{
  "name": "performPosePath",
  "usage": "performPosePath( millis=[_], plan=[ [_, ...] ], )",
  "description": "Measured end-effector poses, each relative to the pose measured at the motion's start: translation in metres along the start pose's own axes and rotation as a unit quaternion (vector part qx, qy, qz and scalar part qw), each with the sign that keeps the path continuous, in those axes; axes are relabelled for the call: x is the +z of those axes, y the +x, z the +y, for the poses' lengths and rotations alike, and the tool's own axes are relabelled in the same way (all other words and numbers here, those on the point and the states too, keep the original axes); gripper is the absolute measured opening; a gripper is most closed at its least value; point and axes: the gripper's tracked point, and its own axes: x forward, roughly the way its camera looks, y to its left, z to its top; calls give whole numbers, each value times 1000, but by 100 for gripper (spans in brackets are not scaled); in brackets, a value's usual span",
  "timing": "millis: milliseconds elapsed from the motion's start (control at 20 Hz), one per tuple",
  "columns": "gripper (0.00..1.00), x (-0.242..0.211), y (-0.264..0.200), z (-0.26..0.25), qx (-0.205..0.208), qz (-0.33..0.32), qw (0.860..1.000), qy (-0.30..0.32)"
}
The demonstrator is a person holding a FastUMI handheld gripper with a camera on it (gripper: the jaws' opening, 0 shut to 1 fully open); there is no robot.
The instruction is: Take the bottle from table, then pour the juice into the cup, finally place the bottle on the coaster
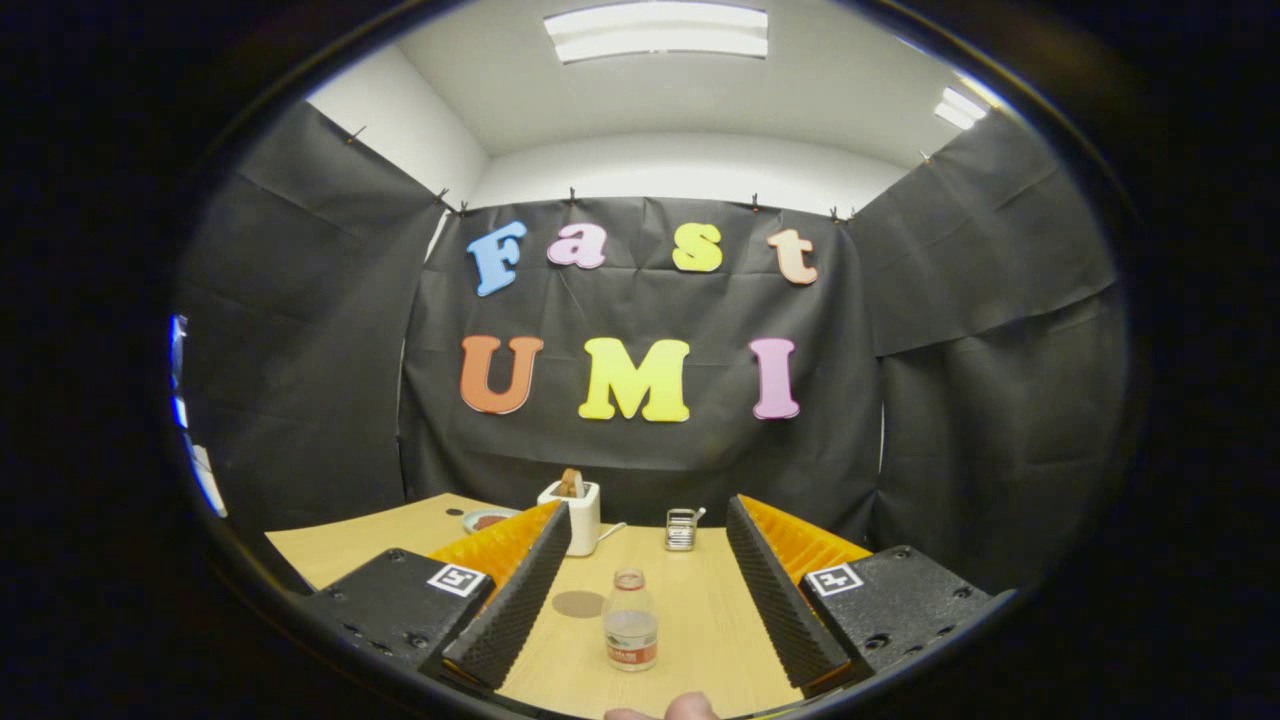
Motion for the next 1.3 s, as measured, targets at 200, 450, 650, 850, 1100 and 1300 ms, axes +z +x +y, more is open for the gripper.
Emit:
performPosePath(
  millis=[200,450,650,850,1100,1300],
  plan=[
    [100,-6,1,-5,-6,2,1000,1],
    [100,-35,8,-1,4,27,1000,13],
    [100,-55,16,9,10,41,999,28],
    [100,-88,28,16,5,57,998,25],
    [100,-139,43,17,-7,82,996,26],
    [100,-188,56,21,-11,122,992,37]
  ],
)
